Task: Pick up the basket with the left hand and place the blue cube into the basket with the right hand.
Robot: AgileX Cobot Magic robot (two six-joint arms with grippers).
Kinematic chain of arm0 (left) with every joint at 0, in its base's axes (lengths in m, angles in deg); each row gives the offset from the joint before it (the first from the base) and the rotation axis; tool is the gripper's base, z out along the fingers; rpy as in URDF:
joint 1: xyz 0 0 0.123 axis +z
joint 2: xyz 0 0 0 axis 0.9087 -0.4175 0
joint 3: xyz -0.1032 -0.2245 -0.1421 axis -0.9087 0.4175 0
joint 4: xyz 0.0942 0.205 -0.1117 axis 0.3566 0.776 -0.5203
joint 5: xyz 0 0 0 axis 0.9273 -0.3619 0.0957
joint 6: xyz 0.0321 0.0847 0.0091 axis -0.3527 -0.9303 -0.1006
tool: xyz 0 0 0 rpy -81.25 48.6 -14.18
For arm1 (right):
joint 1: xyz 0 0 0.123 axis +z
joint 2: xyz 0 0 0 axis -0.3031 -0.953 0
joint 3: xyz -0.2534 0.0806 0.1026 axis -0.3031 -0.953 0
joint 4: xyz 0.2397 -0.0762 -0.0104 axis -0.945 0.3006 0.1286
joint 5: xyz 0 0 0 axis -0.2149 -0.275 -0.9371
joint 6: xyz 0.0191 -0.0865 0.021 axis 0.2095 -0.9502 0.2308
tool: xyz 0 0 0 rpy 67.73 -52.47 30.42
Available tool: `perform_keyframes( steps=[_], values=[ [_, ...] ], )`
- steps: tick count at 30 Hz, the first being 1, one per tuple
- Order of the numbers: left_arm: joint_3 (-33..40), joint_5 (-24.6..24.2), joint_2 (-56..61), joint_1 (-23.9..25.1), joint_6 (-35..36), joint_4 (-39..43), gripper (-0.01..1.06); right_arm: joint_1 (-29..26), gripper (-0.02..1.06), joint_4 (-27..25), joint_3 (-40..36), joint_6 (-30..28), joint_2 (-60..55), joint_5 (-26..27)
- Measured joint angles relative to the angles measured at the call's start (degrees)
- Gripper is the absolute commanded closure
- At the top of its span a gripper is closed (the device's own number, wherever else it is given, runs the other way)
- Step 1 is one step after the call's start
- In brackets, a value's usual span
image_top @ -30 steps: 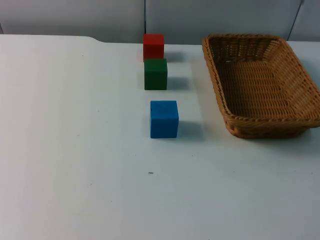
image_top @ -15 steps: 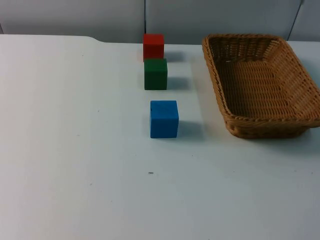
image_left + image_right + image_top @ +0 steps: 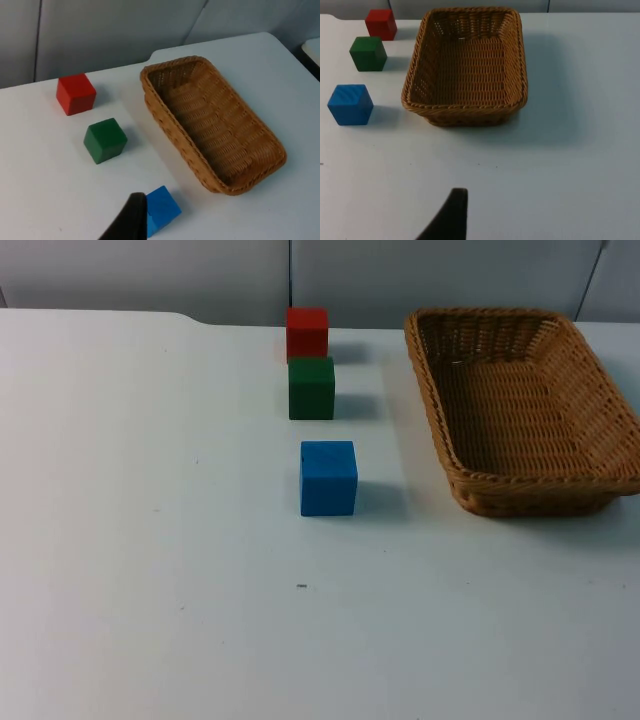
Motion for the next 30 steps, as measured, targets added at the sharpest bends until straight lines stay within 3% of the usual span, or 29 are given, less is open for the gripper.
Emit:
perform_keyframes(
  steps=[9, 16, 21, 30],
  values=[
    [-2.24, 7.11, -8.64, -11.79, -0.2, 0.0, 0.01, 0.0, 0.0, -0.1, 0.0, 0.0, 0.0, 0.0],
    [-2.35, 11.12, -14.5, -17.39, 1.23, -0.11, 0.01, 0.0, 0.0, -0.1, 0.0, 0.0, 0.0, 0.0],
    [-6.08, 11.92, -20.09, -20.53, 3.41, -0.11, 0.01, 0.0, 0.0, -0.1, 0.0, 0.0, 0.0, 0.0],
    [-21.36, 10.83, -35.01, -24.32, 14.43, 2.81, 0.01, 0.0, 0.0, -0.1, 0.0, 0.0, 0.0, 0.0]
  ],
)
